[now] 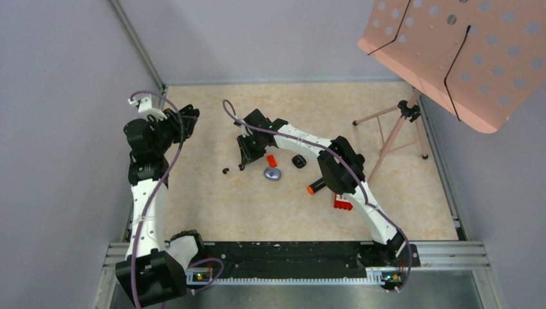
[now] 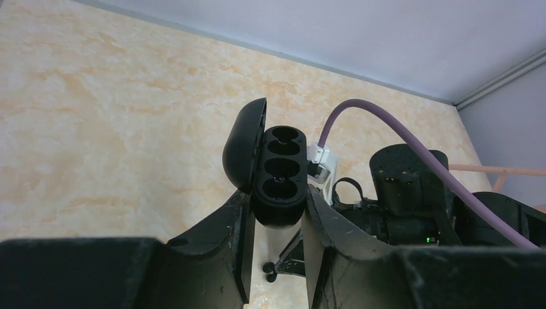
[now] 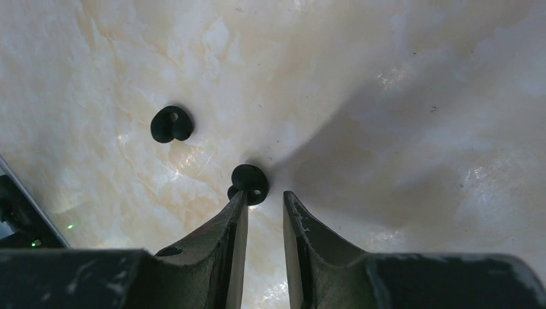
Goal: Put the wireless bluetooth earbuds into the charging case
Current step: Pick up the earbud from the center of the board.
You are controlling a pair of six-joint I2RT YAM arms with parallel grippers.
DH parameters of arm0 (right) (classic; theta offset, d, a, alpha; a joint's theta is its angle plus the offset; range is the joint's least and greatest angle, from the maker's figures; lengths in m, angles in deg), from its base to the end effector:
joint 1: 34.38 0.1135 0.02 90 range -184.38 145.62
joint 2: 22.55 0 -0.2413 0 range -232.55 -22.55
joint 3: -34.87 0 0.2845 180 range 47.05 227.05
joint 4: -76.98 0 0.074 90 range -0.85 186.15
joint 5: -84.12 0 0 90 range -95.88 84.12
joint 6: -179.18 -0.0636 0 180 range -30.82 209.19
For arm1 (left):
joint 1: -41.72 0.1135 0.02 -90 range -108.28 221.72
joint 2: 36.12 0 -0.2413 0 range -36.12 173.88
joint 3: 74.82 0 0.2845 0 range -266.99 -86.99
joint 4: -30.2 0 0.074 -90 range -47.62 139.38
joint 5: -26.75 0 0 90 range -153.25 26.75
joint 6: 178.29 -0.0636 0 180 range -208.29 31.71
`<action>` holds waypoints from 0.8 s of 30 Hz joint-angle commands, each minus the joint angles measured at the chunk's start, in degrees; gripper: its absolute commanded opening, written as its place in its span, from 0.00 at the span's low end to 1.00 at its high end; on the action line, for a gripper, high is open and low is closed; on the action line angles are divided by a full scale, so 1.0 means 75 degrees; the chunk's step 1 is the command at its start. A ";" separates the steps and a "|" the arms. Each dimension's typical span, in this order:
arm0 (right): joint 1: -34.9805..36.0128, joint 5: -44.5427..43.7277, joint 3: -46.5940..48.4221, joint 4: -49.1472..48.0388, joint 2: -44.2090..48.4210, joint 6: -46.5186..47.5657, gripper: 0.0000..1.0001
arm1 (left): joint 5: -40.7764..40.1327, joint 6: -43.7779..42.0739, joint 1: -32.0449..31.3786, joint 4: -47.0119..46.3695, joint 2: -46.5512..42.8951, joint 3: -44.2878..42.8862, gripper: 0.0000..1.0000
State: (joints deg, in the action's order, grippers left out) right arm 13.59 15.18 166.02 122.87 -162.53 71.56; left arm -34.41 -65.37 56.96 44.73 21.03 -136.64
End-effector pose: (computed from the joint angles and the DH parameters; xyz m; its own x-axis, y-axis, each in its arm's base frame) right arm 0.3599 0.4335 0.1161 -0.7728 -0.4355 -0.4617 -0.6277 0.6321 0.4544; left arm 0.2980 0.0494 0.3172 -0.2411 -0.4193 -0.8753 0.1459 0.8760 -0.4598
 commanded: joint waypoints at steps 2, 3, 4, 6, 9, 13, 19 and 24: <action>0.0173 -0.0568 0.0390 0.0031 -0.0213 -0.0038 0.26 | -0.0037 0.0067 0.0076 -0.0057 -0.0347 -0.0050 0.00; 0.0193 -0.0685 0.0387 0.0058 -0.0211 -0.0011 0.26 | -0.0040 0.0071 0.0075 -0.0065 -0.0362 -0.0038 0.00; 0.0222 -0.0742 0.0393 0.0078 -0.0213 0.0013 0.26 | -0.0037 0.0085 0.0076 -0.0068 -0.0359 -0.0028 0.00; 0.0276 -0.0836 0.0426 0.0119 -0.0240 0.0076 0.26 | -0.0037 0.0116 0.0076 -0.0111 -0.0365 -0.0012 0.00; 0.0335 -0.0863 0.0472 0.0159 -0.0270 0.0129 0.26 | -0.0051 0.0182 0.0088 -0.0199 -0.0345 0.0026 0.00; 0.0381 -0.0864 0.0474 0.0180 -0.0267 0.0175 0.28 | -0.0028 0.0225 0.0088 -0.0244 -0.0313 0.0054 0.00; 0.0469 -0.0766 0.0554 0.0191 -0.0262 0.0312 0.28 | 0.0030 0.0261 0.0088 -0.0448 -0.0308 0.0143 0.00; 0.0483 -0.0595 0.0628 0.0181 -0.0273 0.0344 0.12 | 0.0043 0.0284 0.0083 -0.0509 -0.0315 0.0203 0.00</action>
State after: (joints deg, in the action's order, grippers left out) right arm 16.04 10.13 167.95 123.57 -163.39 73.24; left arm -34.37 -64.11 57.22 44.97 19.50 -135.64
